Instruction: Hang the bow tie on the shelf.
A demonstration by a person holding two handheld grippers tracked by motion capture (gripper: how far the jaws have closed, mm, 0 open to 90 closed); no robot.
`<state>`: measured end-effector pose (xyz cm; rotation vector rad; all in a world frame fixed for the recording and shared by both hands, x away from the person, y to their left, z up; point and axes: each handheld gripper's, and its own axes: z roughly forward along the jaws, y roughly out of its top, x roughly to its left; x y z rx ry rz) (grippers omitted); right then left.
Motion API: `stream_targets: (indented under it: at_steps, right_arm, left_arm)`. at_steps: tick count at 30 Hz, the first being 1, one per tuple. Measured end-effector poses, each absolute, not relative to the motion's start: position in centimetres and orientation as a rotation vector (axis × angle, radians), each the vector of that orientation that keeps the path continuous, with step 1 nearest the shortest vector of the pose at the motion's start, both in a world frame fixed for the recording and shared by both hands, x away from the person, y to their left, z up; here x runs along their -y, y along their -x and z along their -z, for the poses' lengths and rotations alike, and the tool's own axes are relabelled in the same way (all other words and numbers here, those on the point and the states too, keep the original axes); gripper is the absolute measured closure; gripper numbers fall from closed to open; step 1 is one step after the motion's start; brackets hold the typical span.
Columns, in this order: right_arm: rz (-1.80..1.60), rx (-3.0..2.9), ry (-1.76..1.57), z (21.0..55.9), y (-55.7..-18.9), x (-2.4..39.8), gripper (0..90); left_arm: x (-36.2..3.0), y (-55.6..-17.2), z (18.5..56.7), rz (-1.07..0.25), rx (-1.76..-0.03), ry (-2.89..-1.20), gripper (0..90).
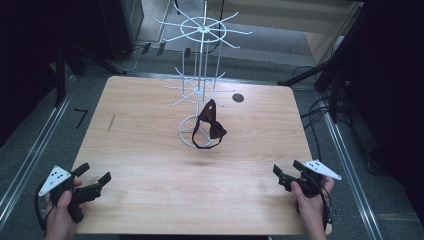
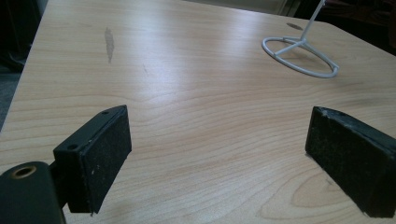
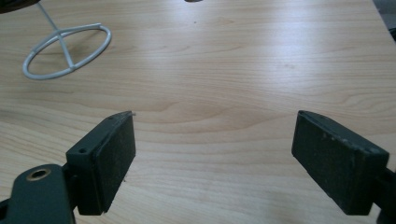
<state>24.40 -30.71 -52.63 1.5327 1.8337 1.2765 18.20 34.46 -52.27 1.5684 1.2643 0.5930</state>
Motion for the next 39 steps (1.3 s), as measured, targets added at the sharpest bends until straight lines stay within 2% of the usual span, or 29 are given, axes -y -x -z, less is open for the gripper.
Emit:
stream_targets:
  at_steps: [39]
  right_arm:
    - [-1.16,-1.77,-1.605,54.9,-20.2,37.5,14.1]
  left_arm:
    - [-34.4,-18.2,52.3,-0.596,-1.266,-1.568,7.6]
